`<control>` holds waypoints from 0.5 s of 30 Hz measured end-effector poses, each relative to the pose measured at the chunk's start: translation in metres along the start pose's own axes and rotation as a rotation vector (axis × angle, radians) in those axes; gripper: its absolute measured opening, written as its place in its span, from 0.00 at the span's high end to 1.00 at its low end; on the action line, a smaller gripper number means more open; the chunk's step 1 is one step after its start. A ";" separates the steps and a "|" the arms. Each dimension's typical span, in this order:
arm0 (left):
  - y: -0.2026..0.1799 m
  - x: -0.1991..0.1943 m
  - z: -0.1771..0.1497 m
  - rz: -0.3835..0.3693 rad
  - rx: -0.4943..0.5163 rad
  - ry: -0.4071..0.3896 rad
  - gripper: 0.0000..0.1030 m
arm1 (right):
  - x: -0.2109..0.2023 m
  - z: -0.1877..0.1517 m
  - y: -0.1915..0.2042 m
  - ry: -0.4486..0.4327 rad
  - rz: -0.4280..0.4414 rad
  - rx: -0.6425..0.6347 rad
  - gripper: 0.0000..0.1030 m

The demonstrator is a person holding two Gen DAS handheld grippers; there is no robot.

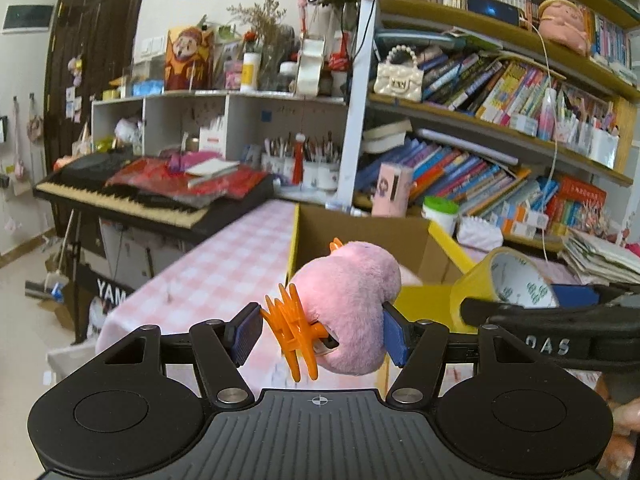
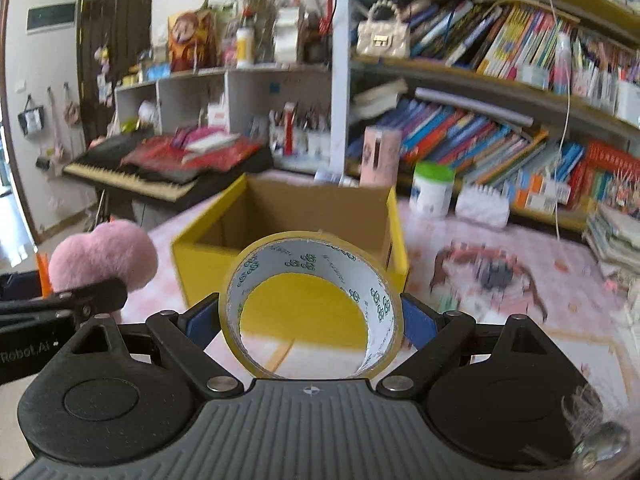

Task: Organize objects
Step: 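Carry the tape roll with the right tool while the left tool carries the plush to the yellow box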

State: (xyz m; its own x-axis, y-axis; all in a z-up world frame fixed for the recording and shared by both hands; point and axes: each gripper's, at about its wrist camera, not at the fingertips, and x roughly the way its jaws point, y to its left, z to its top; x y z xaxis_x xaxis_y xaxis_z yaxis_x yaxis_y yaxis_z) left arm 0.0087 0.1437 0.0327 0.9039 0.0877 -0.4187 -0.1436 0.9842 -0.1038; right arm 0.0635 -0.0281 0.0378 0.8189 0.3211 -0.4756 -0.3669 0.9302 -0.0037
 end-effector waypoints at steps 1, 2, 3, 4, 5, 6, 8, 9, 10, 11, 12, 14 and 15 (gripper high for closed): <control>-0.001 0.005 0.004 0.001 0.001 -0.007 0.40 | 0.005 0.007 -0.003 -0.012 -0.005 0.002 0.12; -0.002 0.011 0.008 0.003 0.003 -0.013 0.40 | 0.010 0.013 -0.007 -0.022 -0.008 0.006 0.12; -0.003 0.017 0.012 0.006 0.006 -0.018 0.40 | 0.016 0.020 -0.011 -0.028 -0.010 0.008 0.12; -0.004 0.024 0.016 0.009 0.008 -0.020 0.40 | 0.022 0.026 -0.014 -0.033 -0.012 0.010 0.12; -0.004 0.031 0.018 0.012 0.008 -0.020 0.40 | 0.030 0.033 -0.019 -0.038 -0.013 0.014 0.12; -0.005 0.037 0.021 0.015 0.006 -0.019 0.40 | 0.037 0.039 -0.022 -0.042 -0.014 0.017 0.12; -0.007 0.053 0.026 0.021 0.002 -0.015 0.40 | 0.051 0.052 -0.028 -0.049 -0.014 0.021 0.12; -0.009 0.062 0.029 0.024 0.003 -0.011 0.40 | 0.058 0.057 -0.031 -0.052 -0.013 0.022 0.12; -0.011 0.069 0.031 0.026 0.004 -0.008 0.40 | 0.065 0.063 -0.034 -0.055 -0.011 0.023 0.12; -0.013 0.077 0.033 0.027 0.006 -0.005 0.40 | 0.072 0.068 -0.037 -0.058 -0.008 0.022 0.12; -0.015 0.084 0.035 0.029 0.009 -0.002 0.40 | 0.078 0.072 -0.039 -0.061 -0.006 0.020 0.12; -0.020 0.099 0.039 0.031 0.016 0.005 0.40 | 0.091 0.079 -0.043 -0.065 0.000 0.016 0.12; -0.022 0.106 0.040 0.032 0.021 0.008 0.40 | 0.097 0.083 -0.045 -0.065 0.004 0.014 0.12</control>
State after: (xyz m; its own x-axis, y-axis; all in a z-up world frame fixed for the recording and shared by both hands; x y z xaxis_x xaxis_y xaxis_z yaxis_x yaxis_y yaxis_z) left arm 0.1236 0.1373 0.0269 0.8955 0.1180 -0.4291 -0.1639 0.9839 -0.0714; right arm 0.1963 -0.0244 0.0645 0.8449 0.3350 -0.4171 -0.3641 0.9313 0.0103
